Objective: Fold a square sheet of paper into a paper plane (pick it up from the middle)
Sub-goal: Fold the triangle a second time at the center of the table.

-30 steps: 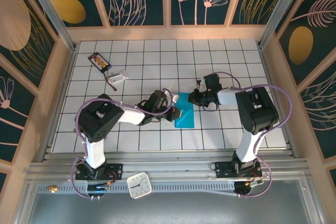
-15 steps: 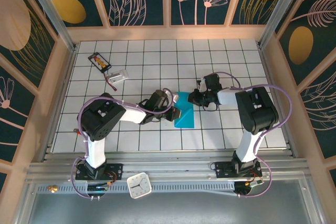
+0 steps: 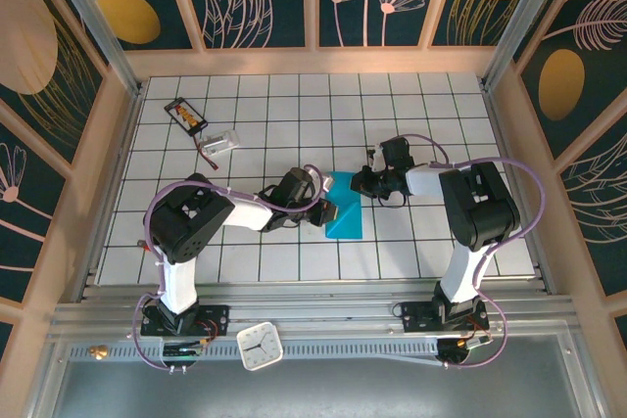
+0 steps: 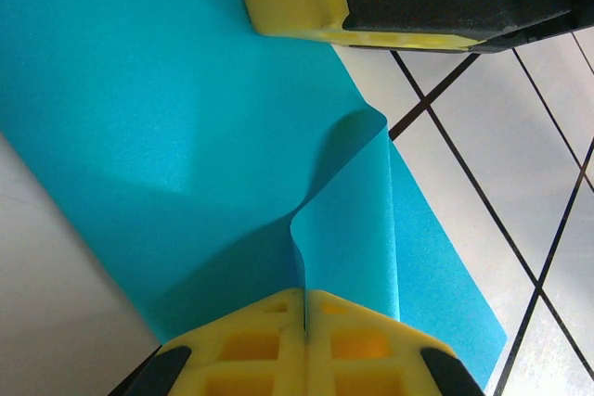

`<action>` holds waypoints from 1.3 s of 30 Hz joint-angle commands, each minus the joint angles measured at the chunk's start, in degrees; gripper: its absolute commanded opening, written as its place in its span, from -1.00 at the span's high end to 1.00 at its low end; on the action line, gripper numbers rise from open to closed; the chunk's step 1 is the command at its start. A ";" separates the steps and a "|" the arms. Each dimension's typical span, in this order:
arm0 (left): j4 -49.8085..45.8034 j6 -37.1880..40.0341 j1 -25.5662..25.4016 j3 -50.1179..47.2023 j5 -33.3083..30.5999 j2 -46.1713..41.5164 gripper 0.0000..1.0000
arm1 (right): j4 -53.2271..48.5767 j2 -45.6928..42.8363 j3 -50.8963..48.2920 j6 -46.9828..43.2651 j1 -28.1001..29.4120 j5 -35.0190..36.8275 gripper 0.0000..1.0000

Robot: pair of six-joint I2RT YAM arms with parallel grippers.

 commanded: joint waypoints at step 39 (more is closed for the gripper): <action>-9.50 3.02 0.58 2.82 -2.99 2.39 1.00 | -3.70 2.07 2.27 -1.97 0.07 0.73 0.68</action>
